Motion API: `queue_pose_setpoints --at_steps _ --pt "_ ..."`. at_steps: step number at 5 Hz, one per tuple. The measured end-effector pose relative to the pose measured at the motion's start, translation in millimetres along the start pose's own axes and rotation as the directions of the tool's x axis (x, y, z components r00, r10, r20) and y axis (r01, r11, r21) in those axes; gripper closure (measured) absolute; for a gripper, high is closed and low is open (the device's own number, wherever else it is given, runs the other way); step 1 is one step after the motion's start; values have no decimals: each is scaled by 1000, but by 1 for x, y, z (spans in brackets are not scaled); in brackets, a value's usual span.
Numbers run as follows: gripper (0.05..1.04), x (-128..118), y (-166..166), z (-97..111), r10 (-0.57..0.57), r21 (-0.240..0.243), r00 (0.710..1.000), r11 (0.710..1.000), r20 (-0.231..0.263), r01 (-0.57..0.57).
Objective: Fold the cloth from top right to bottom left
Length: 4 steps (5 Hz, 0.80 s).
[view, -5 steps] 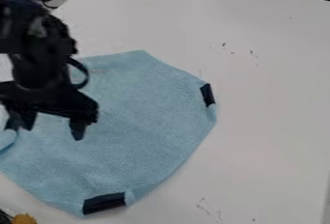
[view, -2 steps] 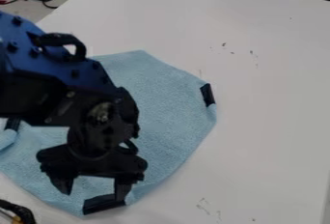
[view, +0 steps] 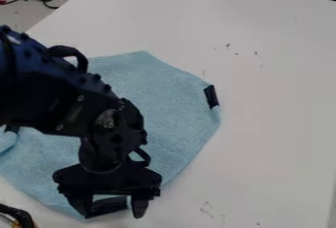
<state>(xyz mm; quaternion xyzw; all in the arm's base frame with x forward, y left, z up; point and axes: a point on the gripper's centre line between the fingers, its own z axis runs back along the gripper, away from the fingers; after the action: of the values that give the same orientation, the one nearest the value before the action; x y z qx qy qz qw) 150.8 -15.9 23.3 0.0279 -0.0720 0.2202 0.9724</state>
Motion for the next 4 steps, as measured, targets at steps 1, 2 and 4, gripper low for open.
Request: queue_pose_setpoints --at_steps 1,2,4 --pt "82 1 -4 -15 -22 -24 998 1000 -66 21" --pt "110 5 -6 -23 -19 -35 994 999 -104 15" --pt "510 8 -2 -27 -16 -23 993 1000 -116 13"
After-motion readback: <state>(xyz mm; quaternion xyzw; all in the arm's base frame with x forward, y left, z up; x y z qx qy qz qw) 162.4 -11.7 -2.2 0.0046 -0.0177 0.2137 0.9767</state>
